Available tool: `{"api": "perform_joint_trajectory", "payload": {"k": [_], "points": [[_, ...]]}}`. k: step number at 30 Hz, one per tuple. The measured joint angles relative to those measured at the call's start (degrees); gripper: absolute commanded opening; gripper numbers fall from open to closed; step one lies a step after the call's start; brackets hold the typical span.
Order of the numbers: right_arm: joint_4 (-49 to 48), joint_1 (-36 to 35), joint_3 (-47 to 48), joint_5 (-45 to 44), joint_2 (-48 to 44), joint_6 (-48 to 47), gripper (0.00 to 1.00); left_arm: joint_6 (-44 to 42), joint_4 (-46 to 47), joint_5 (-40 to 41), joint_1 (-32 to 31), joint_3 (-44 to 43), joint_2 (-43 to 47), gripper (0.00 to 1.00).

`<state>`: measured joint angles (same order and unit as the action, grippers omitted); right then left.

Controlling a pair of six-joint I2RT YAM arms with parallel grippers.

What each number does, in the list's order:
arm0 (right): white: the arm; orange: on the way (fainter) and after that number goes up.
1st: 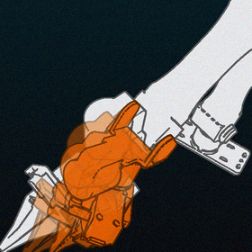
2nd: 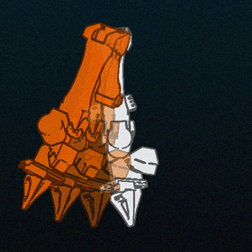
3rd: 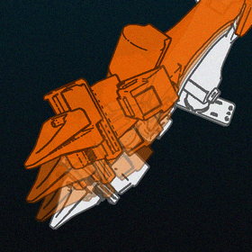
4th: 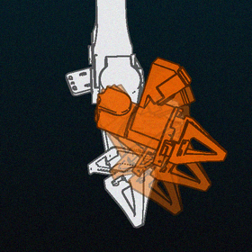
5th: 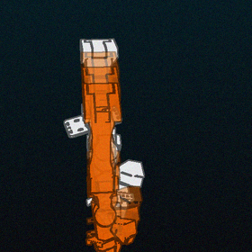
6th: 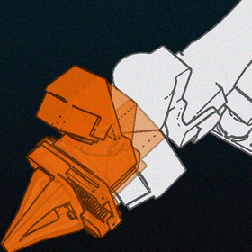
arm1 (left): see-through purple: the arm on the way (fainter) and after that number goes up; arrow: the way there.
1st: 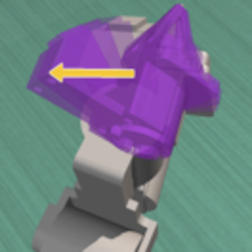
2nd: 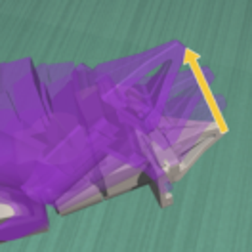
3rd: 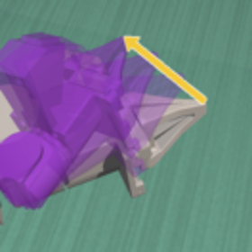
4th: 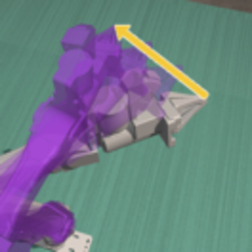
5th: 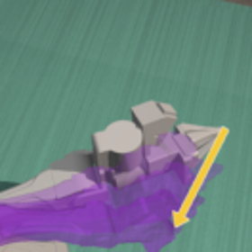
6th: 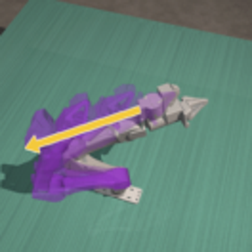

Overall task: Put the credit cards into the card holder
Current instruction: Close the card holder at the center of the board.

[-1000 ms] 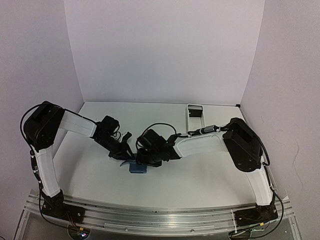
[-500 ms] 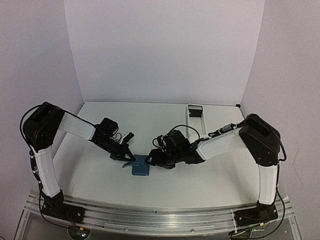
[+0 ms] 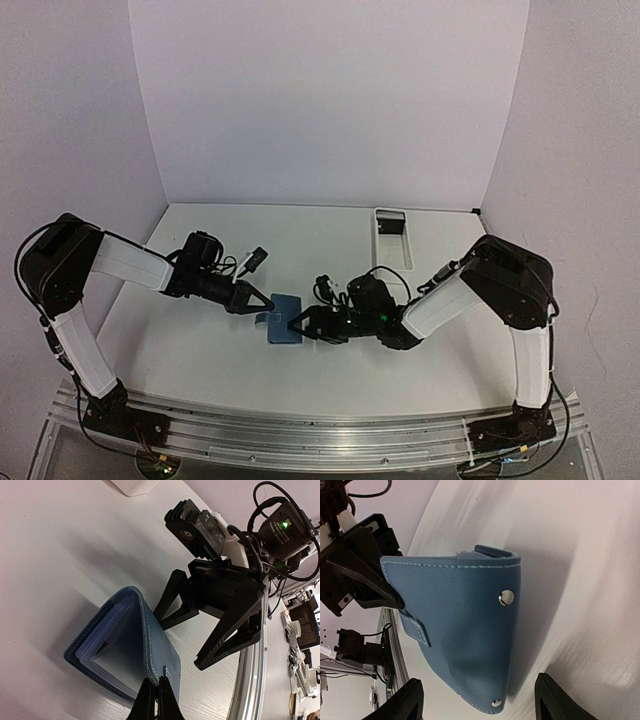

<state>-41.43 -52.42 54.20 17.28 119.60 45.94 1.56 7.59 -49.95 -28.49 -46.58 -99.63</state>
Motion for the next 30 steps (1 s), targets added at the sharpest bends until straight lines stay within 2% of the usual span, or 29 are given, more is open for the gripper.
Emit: {"api": "perform_joint_trajectory", "payload": {"k": [6,8,10,13,17,18,19,22,23,26,30], "points": [[-9.03,0.0,0.72,1.36,4.25,0.6,0.72,-0.23,3.04,-2.65,0.02,2.12,0.02,0.0],[-11.02,0.0,0.5,1.55,4.89,0.37,0.66,-1.64,3.0,-4.46,0.02,2.19,0.03,0.0],[-12.63,0.0,0.51,2.13,5.51,-0.24,0.53,-3.02,3.02,-5.88,0.02,2.19,0.04,0.0],[-14.6,0.0,1.75,4.07,7.76,-0.51,0.27,-4.38,3.0,-6.98,0.02,2.19,0.04,0.0],[-18.13,0.02,2.23,6.22,9.65,0.23,0.0,-4.61,2.97,-6.69,0.2,2.17,-0.07,0.0],[-19.07,0.03,1.86,6.52,9.59,0.24,0.0,-4.6,2.92,-6.48,0.36,2.14,-0.07,0.04],[-19.87,0.04,1.4,6.72,9.33,0.19,0.0,-4.58,2.88,-6.09,0.56,2.08,-0.07,0.14],[-20.11,0.02,-0.7,6.36,6.95,0.44,0.0,-4.48,1.77,-4.65,1.08,1.3,-0.05,0.56],[-19.09,0.0,-1.82,6.09,5.24,0.43,0.0,-4.46,0.96,-3.67,1.42,0.82,-0.04,0.64],[-13.42,0.06,-3.09,4.11,-0.66,0.0,0.0,-4.66,-3.3,1.25,3.47,-2.77,0.33,0.74],[-4.06,0.17,-1.76,0.03,-9.33,-1.99,0.0,-5.25,-8.51,4.71,6.52,-8.92,2.15,0.71]]}}
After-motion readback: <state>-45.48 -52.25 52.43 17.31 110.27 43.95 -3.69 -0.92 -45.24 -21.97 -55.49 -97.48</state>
